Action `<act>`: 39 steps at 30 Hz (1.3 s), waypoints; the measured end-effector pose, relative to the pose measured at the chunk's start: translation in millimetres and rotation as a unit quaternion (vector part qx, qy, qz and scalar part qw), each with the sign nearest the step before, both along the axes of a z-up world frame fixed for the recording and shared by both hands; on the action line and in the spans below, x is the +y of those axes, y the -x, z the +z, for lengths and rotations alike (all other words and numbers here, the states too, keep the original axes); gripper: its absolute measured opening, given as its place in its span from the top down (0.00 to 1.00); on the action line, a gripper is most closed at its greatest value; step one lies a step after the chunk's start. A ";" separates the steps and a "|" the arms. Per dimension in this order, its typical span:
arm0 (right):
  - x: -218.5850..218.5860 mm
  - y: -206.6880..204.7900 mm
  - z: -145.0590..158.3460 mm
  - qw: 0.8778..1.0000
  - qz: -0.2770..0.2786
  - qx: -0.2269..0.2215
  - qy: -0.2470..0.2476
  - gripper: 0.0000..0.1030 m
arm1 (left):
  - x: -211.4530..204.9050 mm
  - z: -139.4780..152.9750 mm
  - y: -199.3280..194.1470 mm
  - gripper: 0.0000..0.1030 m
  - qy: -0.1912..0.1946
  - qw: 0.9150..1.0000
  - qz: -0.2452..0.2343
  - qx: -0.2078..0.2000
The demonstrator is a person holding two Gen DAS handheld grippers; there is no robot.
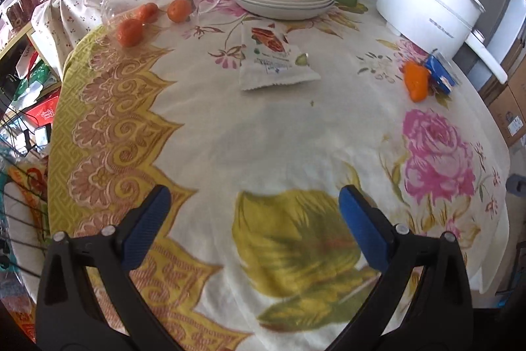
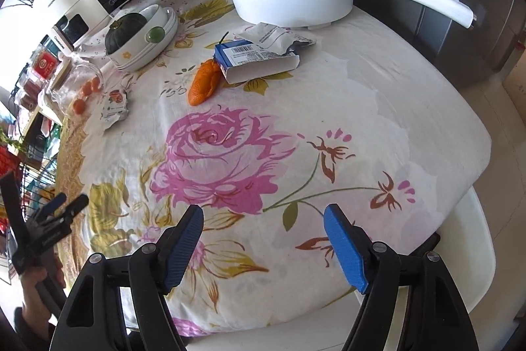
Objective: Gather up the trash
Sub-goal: 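Grasp the white nut bag with the left tool while the right tool grasps the blue-labelled wrapper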
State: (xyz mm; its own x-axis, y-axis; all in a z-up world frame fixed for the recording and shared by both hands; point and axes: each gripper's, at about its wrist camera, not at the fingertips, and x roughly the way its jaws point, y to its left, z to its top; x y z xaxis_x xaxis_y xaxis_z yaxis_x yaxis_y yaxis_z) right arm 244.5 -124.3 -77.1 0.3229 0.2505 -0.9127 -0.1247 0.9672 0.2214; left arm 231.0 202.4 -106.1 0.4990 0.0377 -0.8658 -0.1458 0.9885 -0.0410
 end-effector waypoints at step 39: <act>-16.4 -119.4 -6.7 0.989 -0.136 -0.040 -0.050 0.25 | 24.5 -3.5 -23.8 0.30 0.089 0.992 -0.015 -0.086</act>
